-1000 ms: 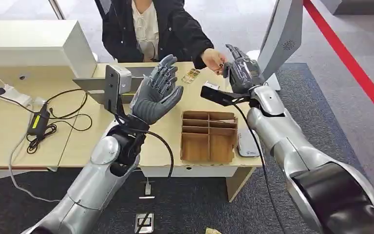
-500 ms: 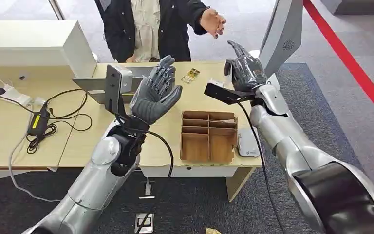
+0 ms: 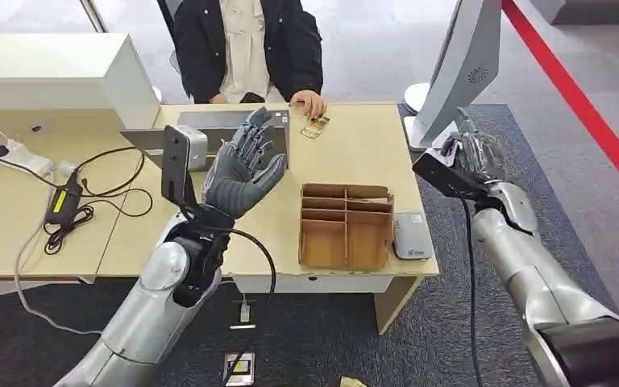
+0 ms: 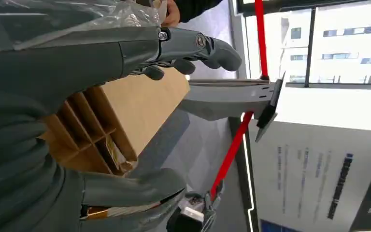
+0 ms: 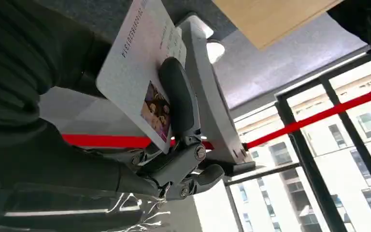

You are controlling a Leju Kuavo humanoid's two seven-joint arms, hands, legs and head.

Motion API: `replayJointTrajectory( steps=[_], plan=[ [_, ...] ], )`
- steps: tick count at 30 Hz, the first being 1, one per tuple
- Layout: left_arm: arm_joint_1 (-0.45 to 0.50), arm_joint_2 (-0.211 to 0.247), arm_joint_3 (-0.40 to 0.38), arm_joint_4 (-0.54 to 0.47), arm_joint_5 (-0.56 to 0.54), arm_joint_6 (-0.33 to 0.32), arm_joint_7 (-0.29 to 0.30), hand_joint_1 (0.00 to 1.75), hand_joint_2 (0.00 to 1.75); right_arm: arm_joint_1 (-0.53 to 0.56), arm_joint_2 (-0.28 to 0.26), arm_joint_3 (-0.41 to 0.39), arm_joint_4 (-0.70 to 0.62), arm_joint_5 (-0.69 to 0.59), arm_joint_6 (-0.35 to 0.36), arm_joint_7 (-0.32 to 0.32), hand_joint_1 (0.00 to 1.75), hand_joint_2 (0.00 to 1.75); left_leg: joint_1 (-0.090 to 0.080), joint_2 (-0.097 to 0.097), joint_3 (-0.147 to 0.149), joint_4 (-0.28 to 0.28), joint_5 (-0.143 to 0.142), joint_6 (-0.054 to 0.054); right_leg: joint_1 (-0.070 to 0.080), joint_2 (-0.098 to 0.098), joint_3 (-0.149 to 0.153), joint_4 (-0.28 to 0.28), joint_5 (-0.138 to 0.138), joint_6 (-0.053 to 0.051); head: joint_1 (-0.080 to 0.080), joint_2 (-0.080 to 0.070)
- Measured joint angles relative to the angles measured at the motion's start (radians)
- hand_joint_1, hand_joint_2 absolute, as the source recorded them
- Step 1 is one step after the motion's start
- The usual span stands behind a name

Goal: Pass the card to the sensor for recognition and then transmit it.

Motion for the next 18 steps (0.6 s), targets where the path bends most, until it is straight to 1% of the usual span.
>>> replayJointTrajectory(
  steps=[2,8,15,18],
  plan=[
    [0.008,0.005,0.001,-0.011,-0.002,0.000,0.005,0.00,1.75,0.041,-0.026,-0.011,-0.031,-0.005,0.006,0.011,1.75,1.75,0.000,0.000,0.000,0.000,0.000,0.000,0.000,0.000,0.000,0.000,0.000,0.000,0.000,0.000],
    [0.020,0.016,0.000,-0.032,0.004,0.010,0.010,0.00,1.75,0.131,-0.067,-0.041,-0.114,-0.006,0.021,0.036,1.75,1.75,0.000,0.000,0.000,0.000,0.000,0.000,0.000,0.000,0.000,0.000,0.000,0.000,0.000,0.000],
    [0.016,0.016,-0.008,-0.032,0.037,0.027,-0.004,0.00,1.75,0.207,-0.070,-0.048,-0.198,-0.008,0.054,0.042,1.75,1.75,0.000,0.001,0.000,0.000,0.000,0.000,0.000,0.000,0.000,0.001,0.000,0.000,0.000,0.000],
    [0.015,0.016,-0.008,-0.031,0.031,0.011,-0.005,0.00,1.75,0.231,-0.064,-0.047,-0.240,-0.007,0.067,0.062,1.75,1.75,0.000,0.001,0.000,0.000,0.000,0.000,0.000,0.000,0.000,0.001,0.000,0.000,0.000,0.000]
  ],
)
